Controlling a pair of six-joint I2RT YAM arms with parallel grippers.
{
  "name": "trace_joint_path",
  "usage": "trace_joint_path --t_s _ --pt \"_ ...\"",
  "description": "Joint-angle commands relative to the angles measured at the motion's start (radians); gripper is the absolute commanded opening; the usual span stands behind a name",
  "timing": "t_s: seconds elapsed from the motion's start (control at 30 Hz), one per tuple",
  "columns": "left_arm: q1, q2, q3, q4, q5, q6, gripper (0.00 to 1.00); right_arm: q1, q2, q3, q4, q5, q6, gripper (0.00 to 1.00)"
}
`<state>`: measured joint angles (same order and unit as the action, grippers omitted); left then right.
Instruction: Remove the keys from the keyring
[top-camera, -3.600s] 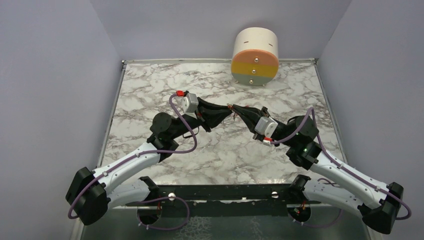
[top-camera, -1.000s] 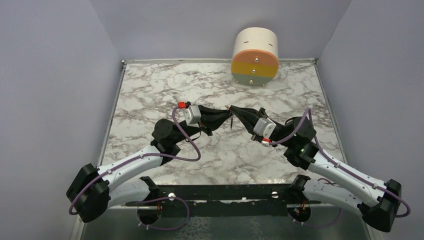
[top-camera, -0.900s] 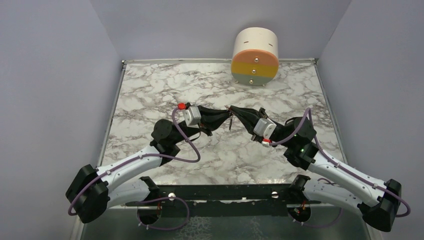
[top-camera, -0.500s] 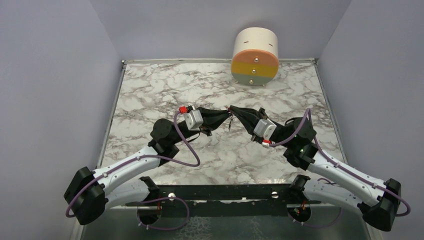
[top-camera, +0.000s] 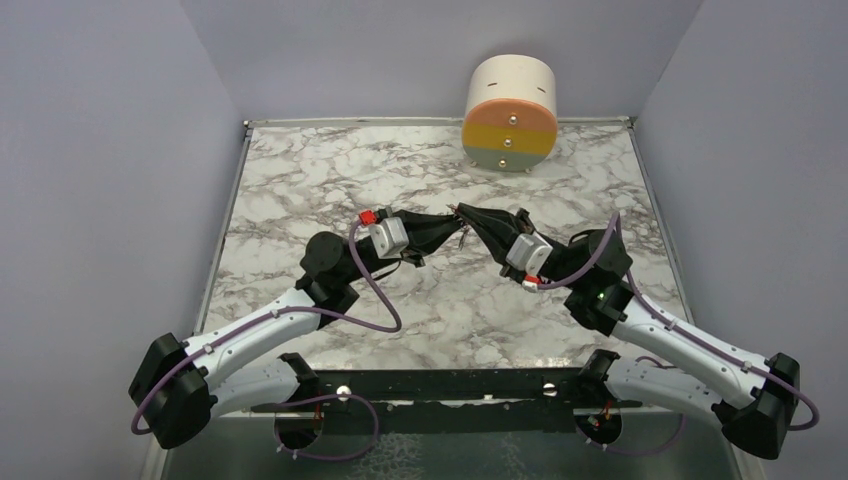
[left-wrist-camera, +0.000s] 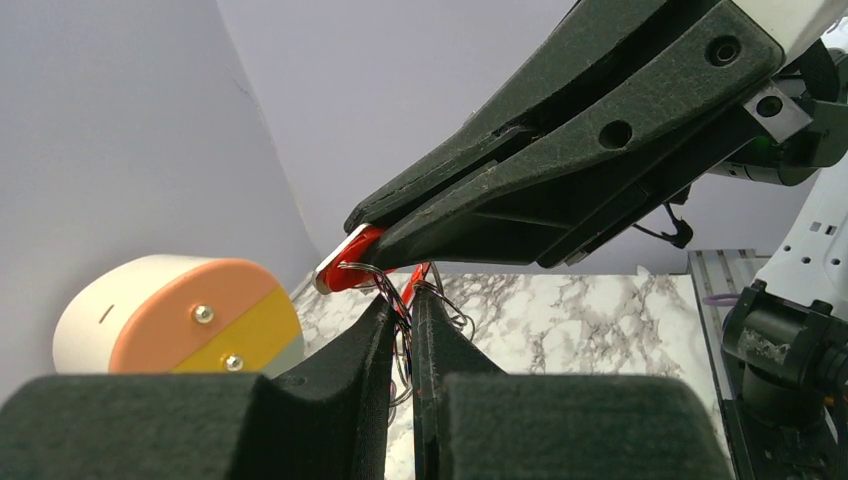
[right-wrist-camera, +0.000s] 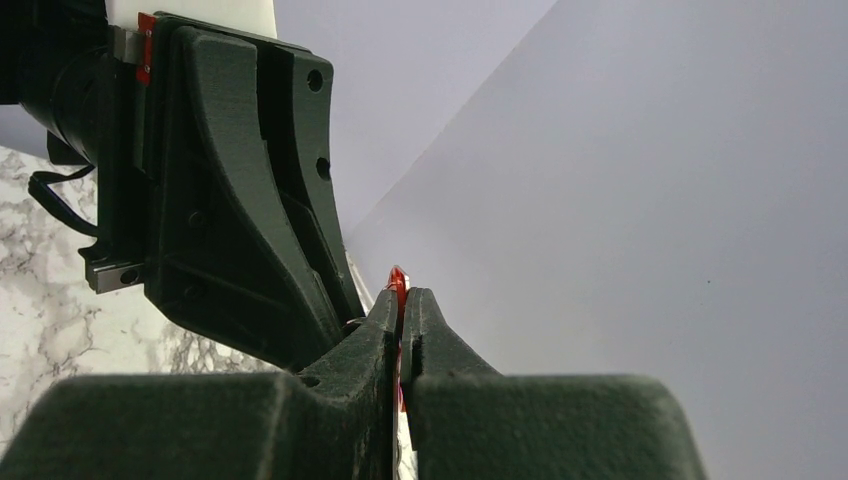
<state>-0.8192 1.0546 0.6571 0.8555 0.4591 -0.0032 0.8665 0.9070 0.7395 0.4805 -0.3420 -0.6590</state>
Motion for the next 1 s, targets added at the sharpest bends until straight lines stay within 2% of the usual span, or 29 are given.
trace_joint_path --t_s 0.0,0.27,0.47,0.63,0.83,0.97 --pt "-0.054 0.023 -0.013 -0.081 0.13 -0.006 0.1 0.008 -0.004 0.046 0.104 -0.007 -0.017 0.02" --pt "-0.054 0.03 -0.016 -0.079 0.095 -0.011 0.34 0.009 -0.034 0.037 0.105 -0.023 0.007 0.02" --pt "-0.056 0.014 -0.029 -0.065 0.035 -0.012 0.35 0.009 -0.04 0.034 0.099 -0.026 0.016 0.02" --pt "-0.056 -0.003 -0.048 -0.029 0.002 -0.022 0.29 0.009 -0.043 0.031 0.1 -0.023 0.016 0.02" --pt "-0.057 -0.005 -0.065 -0.019 -0.082 -0.029 0.04 0.009 -0.052 0.03 0.106 -0.023 0.023 0.02" --pt "-0.055 -0.001 -0.061 -0.032 -0.098 -0.027 0.0 0.009 -0.059 0.028 0.115 -0.031 0.035 0.02"
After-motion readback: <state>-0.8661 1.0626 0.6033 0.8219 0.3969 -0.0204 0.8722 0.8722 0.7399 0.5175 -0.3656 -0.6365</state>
